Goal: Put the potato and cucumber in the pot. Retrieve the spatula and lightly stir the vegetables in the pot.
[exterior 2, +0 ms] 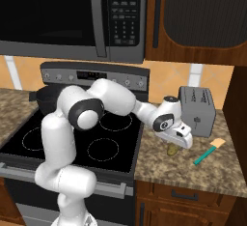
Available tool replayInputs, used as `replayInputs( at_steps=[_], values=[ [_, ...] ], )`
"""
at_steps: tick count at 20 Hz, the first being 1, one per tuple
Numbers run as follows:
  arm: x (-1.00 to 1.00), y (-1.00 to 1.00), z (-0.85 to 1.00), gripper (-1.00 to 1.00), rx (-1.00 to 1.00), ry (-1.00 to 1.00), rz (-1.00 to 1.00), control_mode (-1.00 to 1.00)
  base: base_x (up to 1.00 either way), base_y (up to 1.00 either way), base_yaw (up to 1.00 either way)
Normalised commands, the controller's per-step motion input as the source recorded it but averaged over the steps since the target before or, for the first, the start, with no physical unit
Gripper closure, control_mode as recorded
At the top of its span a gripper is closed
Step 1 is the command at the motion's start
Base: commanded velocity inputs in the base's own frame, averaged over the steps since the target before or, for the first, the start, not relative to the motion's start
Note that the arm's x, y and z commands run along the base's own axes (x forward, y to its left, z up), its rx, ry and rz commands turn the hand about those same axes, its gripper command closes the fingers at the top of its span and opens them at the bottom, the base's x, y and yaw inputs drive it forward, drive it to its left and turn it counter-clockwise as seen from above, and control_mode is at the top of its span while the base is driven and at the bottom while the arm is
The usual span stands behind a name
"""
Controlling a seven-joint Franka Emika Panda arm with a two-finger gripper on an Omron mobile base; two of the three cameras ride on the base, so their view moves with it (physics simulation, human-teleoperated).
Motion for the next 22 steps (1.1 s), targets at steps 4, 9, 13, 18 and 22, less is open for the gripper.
replayInputs(
  at_steps=[4,9,13,18,22],
  values=[
    [0.01,0.0,-0.47,-1.0,0.0,0.08,0.1,-1.0,0.0,0.0,0.0],
    [-0.02,0.0,-0.3,1.0,0.0,0.03,0.09,-1.0,0.0,0.0,0.0],
    [-0.35,0.15,0.14,1.0,0.0,-0.08,0.04,-1.0,0.0,0.0,0.0],
    [-0.57,0.53,0.56,1.0,0.0,-0.21,0.0,-1.0,0.0,0.0,0.0],
    [-0.61,1.0,0.87,1.0,-0.06,-0.29,0.0,-1.0,0.0,0.0,0.0]
  ],
)
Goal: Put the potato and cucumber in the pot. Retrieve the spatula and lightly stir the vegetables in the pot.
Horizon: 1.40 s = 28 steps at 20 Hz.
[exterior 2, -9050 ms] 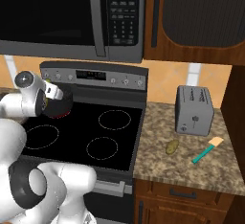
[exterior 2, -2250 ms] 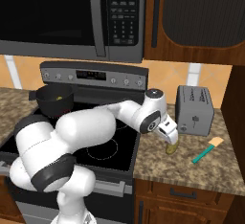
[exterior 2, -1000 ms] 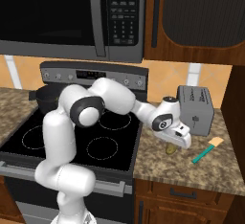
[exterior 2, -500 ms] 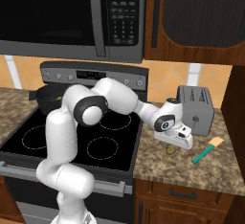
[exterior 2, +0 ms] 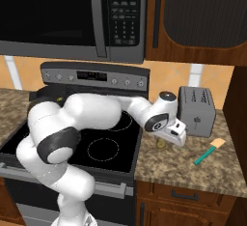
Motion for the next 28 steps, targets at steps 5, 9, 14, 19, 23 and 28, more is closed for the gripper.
replayInputs(
  at_steps=[5,9,14,19,23,28],
  values=[
    [-0.27,1.0,0.73,1.0,-0.07,-0.22,0.01,-1.0,0.0,0.0,0.0],
    [-0.01,1.0,0.53,1.0,-0.05,-0.16,0.03,-1.0,0.0,0.0,0.0],
    [0.18,1.0,0.55,1.0,-0.01,-0.13,0.02,-1.0,0.0,0.0,0.0],
    [0.09,1.0,0.72,1.0,0.0,-0.11,0.03,-1.0,0.0,0.0,0.0],
    [0.0,1.0,0.85,1.0,0.0,-0.02,0.09,-1.0,0.0,0.0,0.0],
    [0.0,1.0,0.57,1.0,0.0,0.0,0.13,-1.0,0.0,0.0,0.0]
  ],
)
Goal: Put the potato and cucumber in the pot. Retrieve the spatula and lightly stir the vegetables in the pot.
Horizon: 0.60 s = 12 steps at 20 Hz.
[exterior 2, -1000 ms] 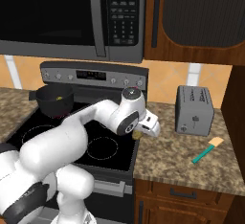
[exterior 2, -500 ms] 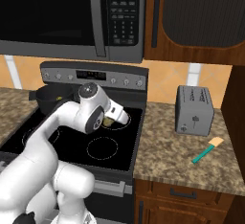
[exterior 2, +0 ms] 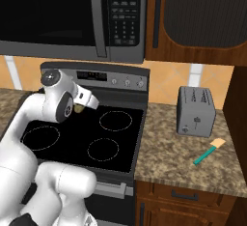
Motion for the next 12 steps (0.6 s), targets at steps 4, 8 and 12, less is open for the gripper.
replayInputs(
  at_steps=[4,8,12],
  values=[
    [0.04,1.0,0.11,1.0,0.0,0.0,0.15,-1.0,0.0,0.0,0.0],
    [0.16,1.0,0.0,1.0,0.0,0.0,0.14,-1.0,0.0,0.0,0.0],
    [0.19,0.96,0.0,1.0,0.0,-0.07,0.11,-1.0,0.0,0.0,0.0]
  ],
)
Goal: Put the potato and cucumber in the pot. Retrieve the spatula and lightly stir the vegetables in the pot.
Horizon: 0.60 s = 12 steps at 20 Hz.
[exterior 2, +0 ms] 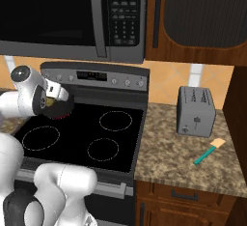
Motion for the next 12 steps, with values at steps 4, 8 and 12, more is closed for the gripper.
replayInputs(
  at_steps=[4,8,12],
  values=[
    [0.41,0.81,0.0,1.0,0.0,-0.06,0.08,-1.0,0.0,0.0,0.0],
    [0.63,0.62,0.0,1.0,0.0,-0.05,0.04,-1.0,0.0,0.0,0.0],
    [0.65,0.48,0.0,1.0,0.0,-0.01,0.01,-1.0,0.0,0.0,0.0]
  ],
)
